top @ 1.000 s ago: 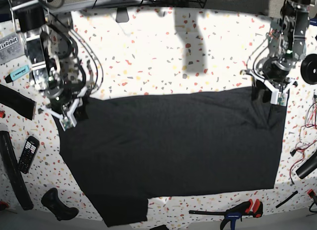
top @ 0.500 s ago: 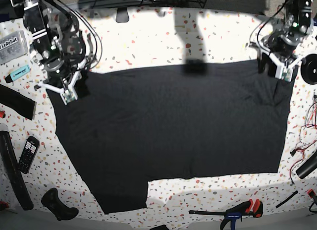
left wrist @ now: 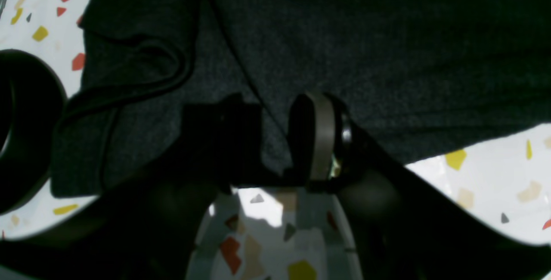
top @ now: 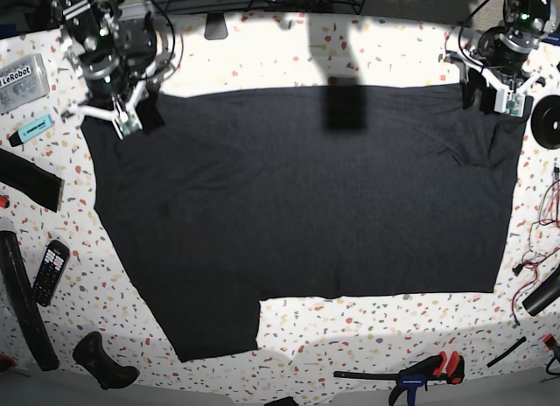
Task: Fold the T-shirt properly
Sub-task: 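Pull the shirt with both grippers away from its hem, unfolding it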
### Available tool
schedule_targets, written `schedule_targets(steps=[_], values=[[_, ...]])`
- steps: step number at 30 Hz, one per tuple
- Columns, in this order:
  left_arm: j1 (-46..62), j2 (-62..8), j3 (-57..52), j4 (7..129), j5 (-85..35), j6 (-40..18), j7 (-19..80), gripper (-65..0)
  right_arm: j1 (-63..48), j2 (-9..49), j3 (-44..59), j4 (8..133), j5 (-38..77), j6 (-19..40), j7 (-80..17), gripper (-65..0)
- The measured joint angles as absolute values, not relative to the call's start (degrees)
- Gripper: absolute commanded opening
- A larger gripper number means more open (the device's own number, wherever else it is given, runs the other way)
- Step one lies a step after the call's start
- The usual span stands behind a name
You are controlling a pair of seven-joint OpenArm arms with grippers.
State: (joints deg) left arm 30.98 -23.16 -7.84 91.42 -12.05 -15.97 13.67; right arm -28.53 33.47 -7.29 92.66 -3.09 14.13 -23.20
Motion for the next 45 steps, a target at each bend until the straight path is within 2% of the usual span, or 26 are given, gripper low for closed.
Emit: schedule_targets(steps=[6,20,32,38,45], values=[[32.1,-23.2,-7.9,91.9,-12.1,-15.9,13.5,-43.3,-33.6,33.3,-2.9,94.8,-2.2,14.2,-23.1,-49.9],[40.2,-23.1,-7.6,100.1,-11.6,-16.3,17.2,-43.3,-45.3,33.2,6.4,102.9,0.2,15.4,-32.7,-49.9],[40.3,-23.2,-7.6,102.8,-11.4,-15.6,19.8,-43.3,-45.6,33.0,7.2,103.5,0.6,15.0,-33.7,-49.9],[40.8,-23.2,-7.5,105.9,-10.5,-15.8,23.2,-43.3,-46.0,33.0,7.2,107.9,0.2,14.8,-38.7,-49.9],[40.8,-23.2,-7.5,106.3,-10.5,-15.6,23.2,-43.3,-45.3,32.9,7.1,111.0,0.4,14.8,-39.5,-49.9]])
